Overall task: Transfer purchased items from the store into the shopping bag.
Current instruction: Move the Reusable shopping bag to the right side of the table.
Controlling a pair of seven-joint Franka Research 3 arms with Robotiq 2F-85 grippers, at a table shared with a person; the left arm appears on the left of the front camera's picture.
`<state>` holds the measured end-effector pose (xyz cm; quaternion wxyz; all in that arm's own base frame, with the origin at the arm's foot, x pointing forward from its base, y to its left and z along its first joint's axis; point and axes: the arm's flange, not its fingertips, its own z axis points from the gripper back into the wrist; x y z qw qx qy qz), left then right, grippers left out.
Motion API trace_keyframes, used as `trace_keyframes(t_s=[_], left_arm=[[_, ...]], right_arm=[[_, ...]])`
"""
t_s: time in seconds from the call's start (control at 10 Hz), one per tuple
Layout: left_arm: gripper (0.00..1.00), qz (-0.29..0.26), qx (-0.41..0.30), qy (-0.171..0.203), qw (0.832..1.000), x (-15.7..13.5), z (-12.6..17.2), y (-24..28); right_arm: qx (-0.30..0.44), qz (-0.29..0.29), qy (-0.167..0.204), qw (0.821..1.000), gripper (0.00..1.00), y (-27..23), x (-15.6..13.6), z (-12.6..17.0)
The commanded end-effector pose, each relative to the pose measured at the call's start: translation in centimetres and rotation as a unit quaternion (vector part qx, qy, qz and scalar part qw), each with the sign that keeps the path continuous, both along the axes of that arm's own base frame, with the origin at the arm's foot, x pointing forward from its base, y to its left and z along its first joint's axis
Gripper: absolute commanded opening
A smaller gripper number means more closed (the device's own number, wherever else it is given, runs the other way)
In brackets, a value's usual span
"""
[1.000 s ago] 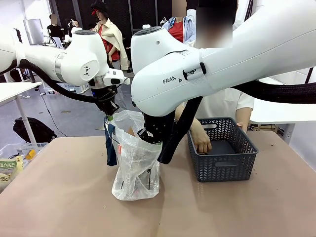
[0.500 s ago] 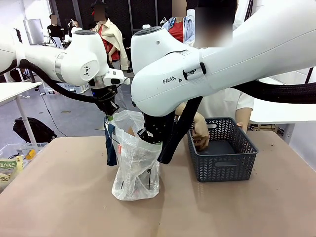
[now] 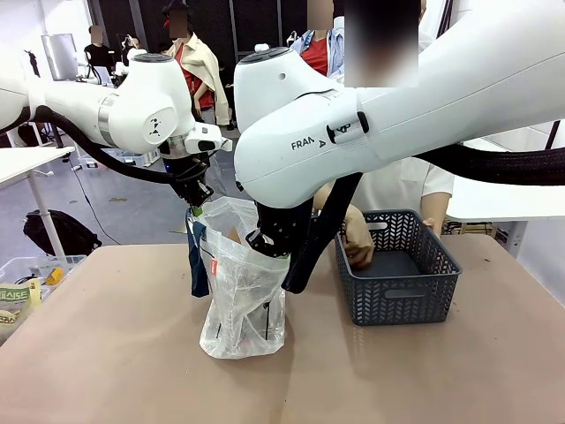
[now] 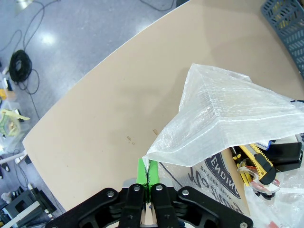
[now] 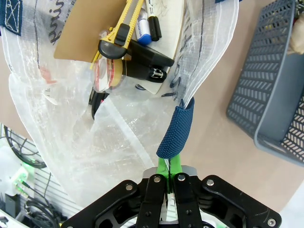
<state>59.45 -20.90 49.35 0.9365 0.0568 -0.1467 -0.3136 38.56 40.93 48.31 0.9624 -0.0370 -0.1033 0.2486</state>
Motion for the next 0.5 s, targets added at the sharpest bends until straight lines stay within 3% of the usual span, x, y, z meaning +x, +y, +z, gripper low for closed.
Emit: trace_keyframes(t_s=[0.0,0.4], left_arm=[[0.0,0.001,0.001,-0.002,1.0,0.06,0.12,0.17],[0.0,0.001,0.001,-0.002,1.0,0.06,0.12,0.17]], right_arm=[[0.004,-0.002,-0.001,1.0,0.0,-0.28,-0.3,-0.22],[0.004,-0.002,-0.001,1.0,0.0,-0.28,-0.3,-0.22]])
